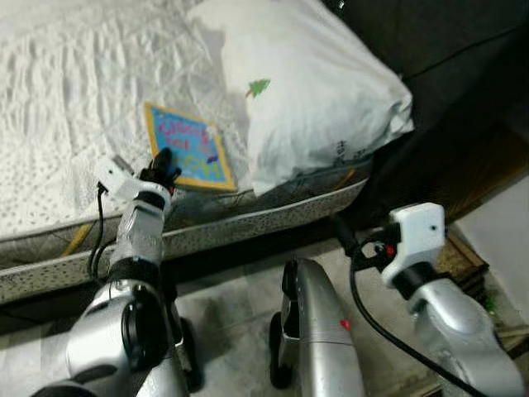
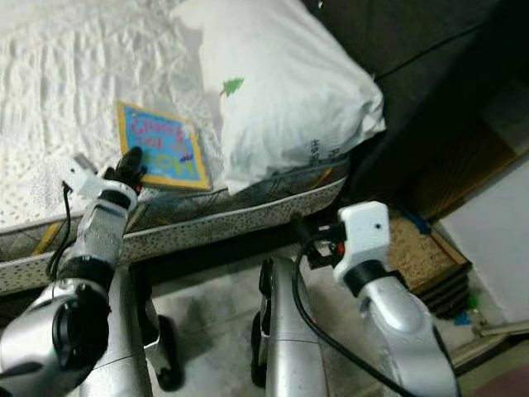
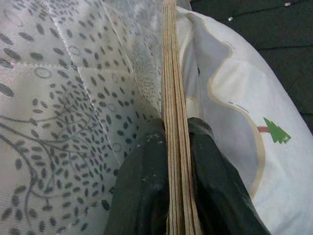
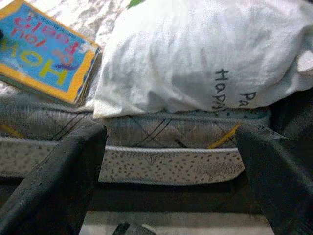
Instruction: Clean up the room
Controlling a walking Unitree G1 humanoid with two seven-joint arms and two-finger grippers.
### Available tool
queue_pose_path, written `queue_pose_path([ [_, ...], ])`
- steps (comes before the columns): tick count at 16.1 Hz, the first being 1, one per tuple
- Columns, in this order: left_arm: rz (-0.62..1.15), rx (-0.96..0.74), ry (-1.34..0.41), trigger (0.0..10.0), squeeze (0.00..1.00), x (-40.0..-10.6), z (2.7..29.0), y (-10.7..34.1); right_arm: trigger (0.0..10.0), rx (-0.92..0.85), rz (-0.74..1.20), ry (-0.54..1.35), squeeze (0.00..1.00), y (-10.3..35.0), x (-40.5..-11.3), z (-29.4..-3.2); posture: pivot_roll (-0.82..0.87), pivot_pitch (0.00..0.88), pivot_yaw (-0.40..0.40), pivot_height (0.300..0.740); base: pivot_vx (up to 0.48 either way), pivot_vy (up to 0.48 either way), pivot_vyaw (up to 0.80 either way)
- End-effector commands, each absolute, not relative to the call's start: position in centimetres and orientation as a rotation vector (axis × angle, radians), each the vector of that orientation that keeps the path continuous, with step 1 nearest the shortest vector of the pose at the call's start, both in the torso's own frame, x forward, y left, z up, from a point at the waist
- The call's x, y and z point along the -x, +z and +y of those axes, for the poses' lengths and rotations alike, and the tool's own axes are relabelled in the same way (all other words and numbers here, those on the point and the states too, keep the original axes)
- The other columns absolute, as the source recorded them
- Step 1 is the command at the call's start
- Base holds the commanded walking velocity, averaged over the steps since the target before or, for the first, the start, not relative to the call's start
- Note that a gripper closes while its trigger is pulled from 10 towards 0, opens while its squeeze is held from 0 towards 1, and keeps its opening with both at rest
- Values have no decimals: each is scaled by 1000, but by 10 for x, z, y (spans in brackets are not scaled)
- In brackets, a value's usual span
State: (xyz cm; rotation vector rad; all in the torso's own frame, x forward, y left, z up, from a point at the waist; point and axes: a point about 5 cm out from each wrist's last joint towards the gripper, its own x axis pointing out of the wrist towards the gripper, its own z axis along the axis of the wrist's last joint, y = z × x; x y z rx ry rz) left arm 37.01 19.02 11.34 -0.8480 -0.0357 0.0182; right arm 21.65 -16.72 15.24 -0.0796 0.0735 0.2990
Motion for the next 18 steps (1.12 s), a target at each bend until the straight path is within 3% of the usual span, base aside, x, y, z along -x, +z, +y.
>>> queue_pose_path([
  [1, -77, 851, 6, 10000, 0, -375, 192, 122, 10000, 87, 101, 284, 0, 152, -210, -175, -326, 256, -139, 514, 0, 0, 0],
  [7, -44, 853, 24, 10000, 0, -387, 200, 137, 10000, 87, 129, 286, 0, 155, -201, -177, -347, 278, -140, 514, 0, 0, 0],
  [18, 171, 857, -73, 10000, 0, -379, 143, 104, 10000, 84, 128, 302, 0, 154, -209, -172, -319, 260, -133, 514, 0, 0, 0],
])
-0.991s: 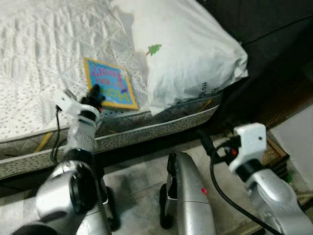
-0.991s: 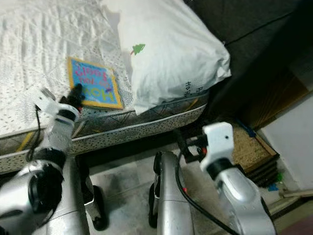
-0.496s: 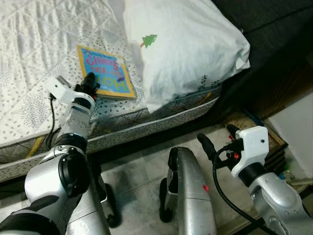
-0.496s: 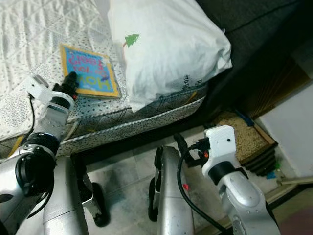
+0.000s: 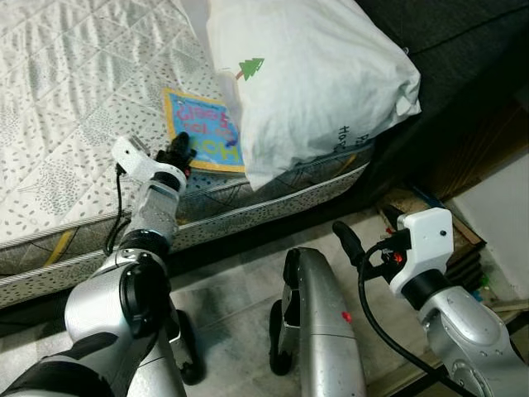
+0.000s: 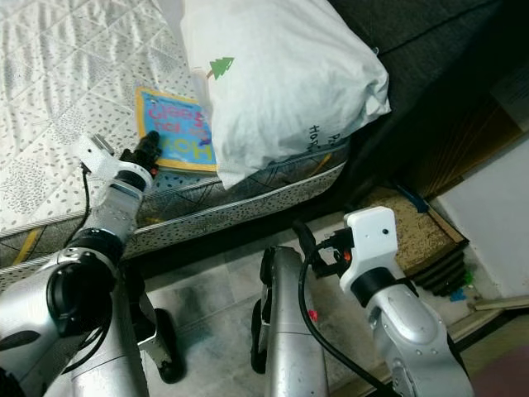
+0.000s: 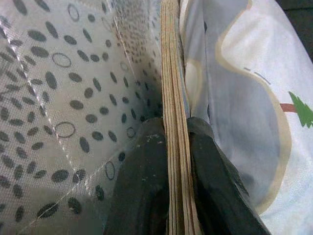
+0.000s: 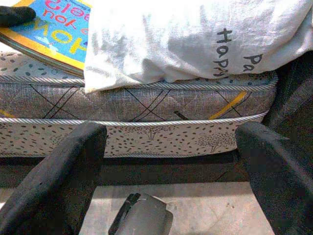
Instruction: Clean up the room
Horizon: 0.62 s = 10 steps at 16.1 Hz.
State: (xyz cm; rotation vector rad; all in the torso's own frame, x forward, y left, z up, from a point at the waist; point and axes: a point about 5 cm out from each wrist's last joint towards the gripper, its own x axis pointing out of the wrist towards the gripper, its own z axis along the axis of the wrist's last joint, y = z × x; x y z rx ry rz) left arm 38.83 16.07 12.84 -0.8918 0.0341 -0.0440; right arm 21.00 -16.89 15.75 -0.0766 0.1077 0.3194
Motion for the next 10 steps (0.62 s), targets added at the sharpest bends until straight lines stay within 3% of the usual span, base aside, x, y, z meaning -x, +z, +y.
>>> queue_pose_path([
  [1, 187, 847, -71, 10000, 0, -378, 141, 101, 10000, 84, 125, 302, 0, 154, -211, -172, -316, 258, -131, 514, 0, 0, 0],
  [2, 195, 842, -66, 10000, 816, -377, 140, 99, 10000, 83, 121, 302, 0, 154, -212, -171, -313, 252, -128, 514, 0, 0, 0],
  [3, 201, 829, -57, 10000, 1000, -377, 140, 98, 10000, 82, 118, 302, 0, 154, -214, -171, -310, 248, -125, 514, 0, 0, 0],
  [10, 235, 717, -4, 10000, 1000, -380, 150, 102, 10000, 60, 81, 308, 0, 149, -231, -161, -254, 192, -95, 514, 0, 0, 0],
])
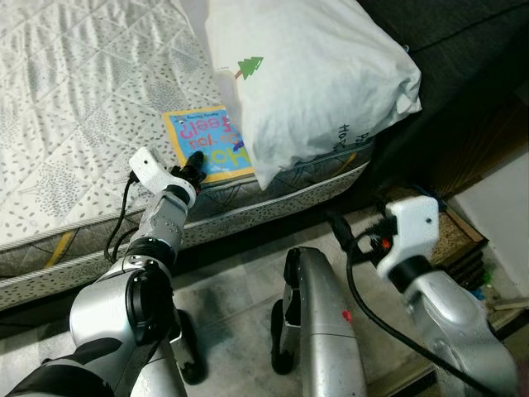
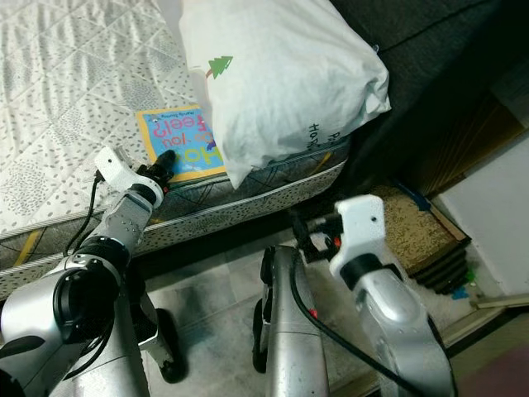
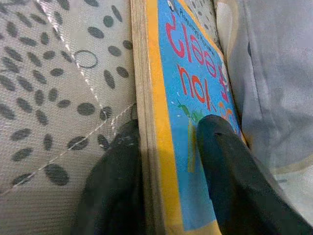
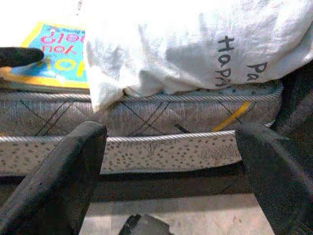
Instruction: Clean up the room
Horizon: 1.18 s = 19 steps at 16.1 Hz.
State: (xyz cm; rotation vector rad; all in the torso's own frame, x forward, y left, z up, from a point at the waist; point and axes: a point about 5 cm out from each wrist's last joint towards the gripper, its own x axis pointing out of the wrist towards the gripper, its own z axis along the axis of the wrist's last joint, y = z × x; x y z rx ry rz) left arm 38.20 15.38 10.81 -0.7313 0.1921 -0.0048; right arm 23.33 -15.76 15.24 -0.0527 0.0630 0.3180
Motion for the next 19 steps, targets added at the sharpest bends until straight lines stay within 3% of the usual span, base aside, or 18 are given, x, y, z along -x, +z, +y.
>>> queue_pose_path([
  [1, 234, 695, 7, 10000, 1000, -380, 154, 103, 10000, 54, 72, 310, 0, 147, -235, -158, -240, 179, -88, 514, 0, 0, 0],
  [13, 240, 570, 50, 10000, 1000, -380, 172, 105, 10000, 2, -63, 320, 0, 150, -284, -132, -138, 7, -36, 514, 0, 0, 0],
  [19, 115, 480, 118, 10000, 1000, -373, 204, 110, 10000, -30, -104, 330, 0, 154, -311, -118, -57, 0, -48, 514, 0, 0, 0],
])
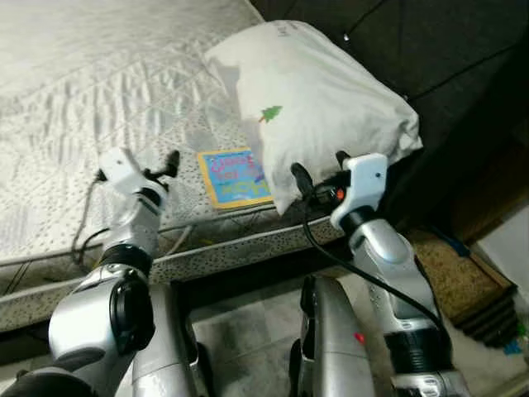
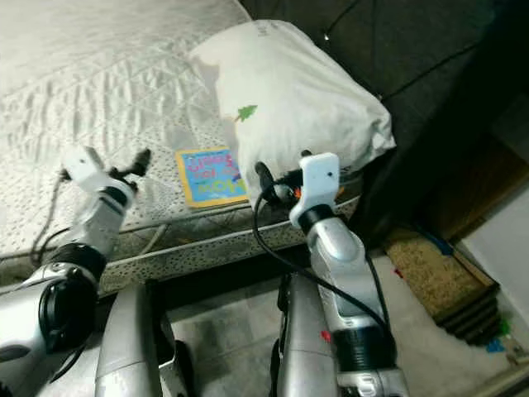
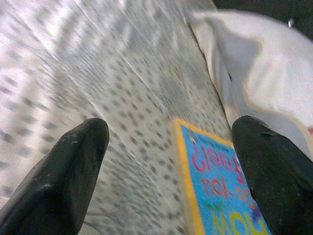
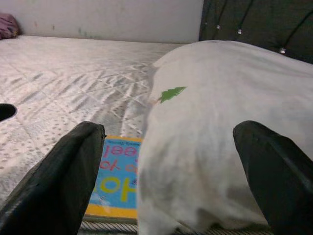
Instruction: Clean up the room
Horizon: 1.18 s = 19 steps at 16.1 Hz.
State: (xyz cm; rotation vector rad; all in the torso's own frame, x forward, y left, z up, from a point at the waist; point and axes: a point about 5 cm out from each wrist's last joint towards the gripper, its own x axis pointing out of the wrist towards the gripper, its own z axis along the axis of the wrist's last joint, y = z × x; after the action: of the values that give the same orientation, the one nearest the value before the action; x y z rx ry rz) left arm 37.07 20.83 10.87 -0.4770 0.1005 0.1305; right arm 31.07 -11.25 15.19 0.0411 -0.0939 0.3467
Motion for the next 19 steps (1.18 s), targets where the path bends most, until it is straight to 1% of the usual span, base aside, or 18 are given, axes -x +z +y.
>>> queue_pose_path([
  [1, 51, 382, 132, 10000, 1000, -365, 216, 111, 10000, -66, -98, 327, 0, 152, -318, -112, -24, 0, -48, 514, 0, 0, 0],
  [3, 9, 275, 120, 10000, 1000, -356, 221, 111, 10000, -75, -80, 321, 0, 147, -324, -108, -10, 0, -46, 514, 0, 0, 0],
  [4, -54, 159, 118, 10000, 1000, -342, 223, 116, 10000, -85, -89, 313, 0, 149, -328, -105, 4, 0, -48, 514, 0, 0, 0],
  [5, -73, 122, 123, 10000, 1000, -338, 224, 118, 10000, -90, -95, 310, 0, 150, -329, -105, 4, 0, -48, 514, 0, 0, 0],
  [7, -163, 50, 136, 10000, 1000, -324, 215, 131, 10000, -126, -149, 329, 0, 160, -334, -103, 33, 0, -44, 514, 0, 0, 0],
  [8, -170, 11, 147, 10000, 0, -318, 210, 132, 10000, -125, -168, 320, 0, 163, -338, -102, 20, 0, -41, 529, 0, 0, 0],
  [10, -156, -7, 108, 10000, 0, -312, 203, 131, 10000, -119, -179, 293, 0, 162, -341, -104, -12, 0, -25, 559, 0, 0, 0],
  [13, -168, -73, 53, 10000, 0, -310, 194, 141, 10000, -138, -206, 243, 0, 166, -337, -116, -20, 0, 13, 599, 0, 0, 0],
  [15, -164, -117, 32, 10000, 0, -309, 196, 143, 10000, -149, -216, 215, 0, 165, -337, -118, -24, 0, 28, 624, 0, 0, 0],
  [17, -149, -119, 45, 10000, 0, -311, 202, 145, 10000, -163, -215, 214, 0, 164, -340, -115, 9, 0, 34, 649, 0, 0, 0],
  [19, -132, -87, 98, 10000, 0, -307, 209, 145, 10000, -182, -229, 228, 0, 170, -346, -106, 23, 0, 25, 679, 0, 0, 0],
])
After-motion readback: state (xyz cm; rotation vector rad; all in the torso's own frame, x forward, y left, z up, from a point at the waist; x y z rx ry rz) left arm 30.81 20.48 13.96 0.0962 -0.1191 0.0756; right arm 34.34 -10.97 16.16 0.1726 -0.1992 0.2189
